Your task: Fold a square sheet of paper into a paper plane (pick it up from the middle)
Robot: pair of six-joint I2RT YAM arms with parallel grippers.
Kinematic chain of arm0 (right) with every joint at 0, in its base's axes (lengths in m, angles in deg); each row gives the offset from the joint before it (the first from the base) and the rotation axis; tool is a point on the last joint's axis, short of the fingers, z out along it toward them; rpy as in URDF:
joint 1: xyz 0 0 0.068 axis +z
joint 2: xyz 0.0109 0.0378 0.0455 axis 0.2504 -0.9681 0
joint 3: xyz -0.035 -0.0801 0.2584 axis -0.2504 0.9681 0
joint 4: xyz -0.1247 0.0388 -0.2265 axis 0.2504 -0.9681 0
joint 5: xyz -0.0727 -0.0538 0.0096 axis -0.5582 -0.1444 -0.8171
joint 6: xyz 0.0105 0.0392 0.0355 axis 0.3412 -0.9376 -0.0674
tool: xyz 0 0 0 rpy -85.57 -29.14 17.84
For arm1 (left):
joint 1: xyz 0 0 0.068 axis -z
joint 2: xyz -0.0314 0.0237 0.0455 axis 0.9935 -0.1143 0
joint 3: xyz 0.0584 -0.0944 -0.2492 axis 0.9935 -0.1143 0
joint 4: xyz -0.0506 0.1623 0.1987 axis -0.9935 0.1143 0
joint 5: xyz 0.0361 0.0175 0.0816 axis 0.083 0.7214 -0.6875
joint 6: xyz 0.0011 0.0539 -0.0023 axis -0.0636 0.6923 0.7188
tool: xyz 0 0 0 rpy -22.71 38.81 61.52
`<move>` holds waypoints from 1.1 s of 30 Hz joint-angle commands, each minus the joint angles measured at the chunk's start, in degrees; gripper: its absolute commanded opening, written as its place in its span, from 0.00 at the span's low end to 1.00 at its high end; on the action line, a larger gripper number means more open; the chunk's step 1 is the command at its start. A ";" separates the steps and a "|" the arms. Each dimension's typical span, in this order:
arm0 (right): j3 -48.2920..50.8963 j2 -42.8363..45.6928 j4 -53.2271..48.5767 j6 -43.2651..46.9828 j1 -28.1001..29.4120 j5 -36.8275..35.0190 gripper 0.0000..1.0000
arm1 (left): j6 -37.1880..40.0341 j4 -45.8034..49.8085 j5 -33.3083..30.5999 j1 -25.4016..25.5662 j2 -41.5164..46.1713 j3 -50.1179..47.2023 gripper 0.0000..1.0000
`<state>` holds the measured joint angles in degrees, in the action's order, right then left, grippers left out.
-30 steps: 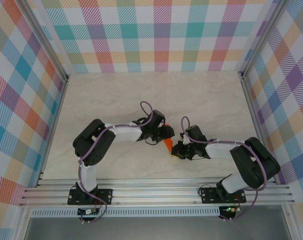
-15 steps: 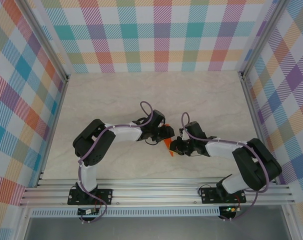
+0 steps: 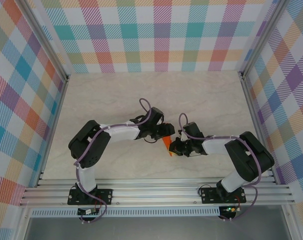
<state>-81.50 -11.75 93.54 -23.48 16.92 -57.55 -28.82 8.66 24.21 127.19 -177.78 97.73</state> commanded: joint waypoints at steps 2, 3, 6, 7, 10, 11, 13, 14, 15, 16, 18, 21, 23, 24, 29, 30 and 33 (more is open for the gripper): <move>1.47 -4.46 -5.61 0.83 -0.16 -4.46 0.06 | 2.68 1.21 -2.02 -2.07 6.01 -1.58 0.59; 1.37 -4.60 -5.41 0.83 -0.29 -4.23 0.06 | 2.58 1.16 -2.23 -2.39 6.31 -2.37 0.59; 1.28 -4.78 -5.30 1.08 -0.57 -3.71 0.06 | 1.92 0.19 -2.16 -2.97 6.80 -4.57 0.59; 1.17 -4.83 -5.40 1.17 -0.71 -3.59 0.06 | 1.64 -0.55 -1.90 -3.06 6.79 -5.37 0.59; 1.08 -4.79 -5.31 1.59 -0.90 -3.04 0.06 | 0.48 -4.02 0.07 -3.09 5.90 -7.01 0.59; 1.07 -4.79 -5.34 1.77 -0.91 -2.86 0.06 | 0.12 -5.39 1.13 -3.05 5.32 -7.25 0.59; 0.99 -4.79 -5.48 2.01 -1.00 -2.76 0.06 | -0.67 -7.97 2.58 -3.05 4.21 -7.50 0.59; 0.91 -4.77 -5.57 2.14 -1.01 -2.64 0.06 | -1.00 -9.59 3.24 -3.05 3.75 -7.78 0.59; 0.93 -4.78 -5.61 2.23 -1.00 -2.54 0.06 | -1.24 -10.71 3.74 -3.06 3.41 -7.80 0.59; 0.96 -4.79 -5.53 2.32 -0.99 -2.47 0.06 | -1.38 -11.53 4.28 -3.09 2.90 -7.71 0.59; 0.87 -4.79 -5.59 2.47 -1.01 -2.52 0.06 | -1.38 -12.92 5.37 -3.05 2.17 -7.30 0.59; 0.65 -4.97 -5.62 2.50 -1.10 -2.34 0.06 | -1.05 -12.90 6.47 -3.12 0.24 -6.41 0.59; 0.52 -5.06 -5.57 2.62 -1.10 -2.20 0.06 | -1.21 -13.51 6.85 -3.08 -1.13 -6.30 0.59; 0.47 -5.06 -5.66 2.63 -1.12 -2.20 0.06 | -1.20 -13.65 6.83 -3.07 -1.66 -6.18 0.59; 0.95 -5.05 -6.63 3.32 -1.15 -2.08 0.06 | 1.80 -11.34 3.74 -3.31 -3.10 -4.95 0.59; 1.08 -5.04 -6.88 3.52 -1.12 -1.98 0.06 | 2.34 -10.76 3.17 -3.47 -3.29 -4.60 0.59; 1.33 -5.30 -8.06 4.63 -1.10 -1.71 0.05 | 3.70 -10.22 2.08 -4.22 -4.16 -3.85 0.59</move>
<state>-82.22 -13.54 94.10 -21.19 15.71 -54.25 -27.92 -2.24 28.52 124.19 -180.29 91.96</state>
